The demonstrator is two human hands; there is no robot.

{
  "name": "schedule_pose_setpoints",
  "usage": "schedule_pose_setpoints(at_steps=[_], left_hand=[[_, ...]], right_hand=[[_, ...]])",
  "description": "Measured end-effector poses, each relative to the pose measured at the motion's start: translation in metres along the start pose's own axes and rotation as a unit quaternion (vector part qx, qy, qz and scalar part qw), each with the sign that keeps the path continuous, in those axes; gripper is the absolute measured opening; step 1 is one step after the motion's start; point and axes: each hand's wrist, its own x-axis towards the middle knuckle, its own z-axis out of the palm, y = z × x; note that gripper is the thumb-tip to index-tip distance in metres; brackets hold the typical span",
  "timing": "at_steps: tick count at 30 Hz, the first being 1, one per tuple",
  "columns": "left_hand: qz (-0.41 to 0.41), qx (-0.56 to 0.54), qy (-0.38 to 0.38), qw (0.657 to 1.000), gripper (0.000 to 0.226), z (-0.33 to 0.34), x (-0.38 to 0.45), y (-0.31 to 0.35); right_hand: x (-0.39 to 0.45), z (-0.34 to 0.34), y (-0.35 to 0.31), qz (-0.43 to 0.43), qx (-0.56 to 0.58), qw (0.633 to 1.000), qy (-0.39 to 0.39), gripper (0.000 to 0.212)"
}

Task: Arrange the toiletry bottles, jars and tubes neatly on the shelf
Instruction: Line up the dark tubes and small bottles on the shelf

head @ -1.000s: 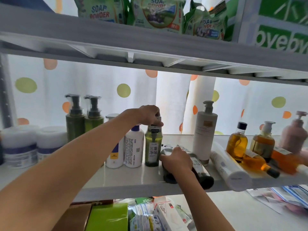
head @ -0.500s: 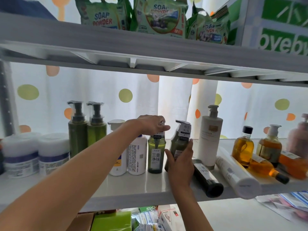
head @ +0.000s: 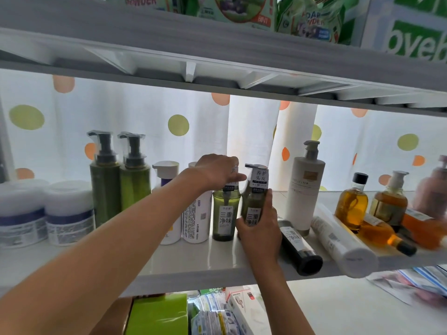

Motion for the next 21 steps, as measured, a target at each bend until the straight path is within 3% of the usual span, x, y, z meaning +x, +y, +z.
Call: schedule_pose_setpoints(at_steps=[10,15,21], left_hand=[[0.001,0.022,0.004,1.000,0.057,-0.001,-0.006,0.003],[0.038,0.048,0.001,0.998,0.076,-0.001,-0.008,0.006],[0.038,0.041,-0.010,0.998,0.085,-0.006,-0.012,0.009]], right_hand=[[-0.001,0.000,-0.004,0.014,-0.006,1.000,-0.004,0.101],[-0.009,-0.007,-0.011,0.032,0.018,0.999,-0.022,0.100],[-0.003,-0.030,-0.014,0.022,-0.033,0.992,-0.116,0.103]])
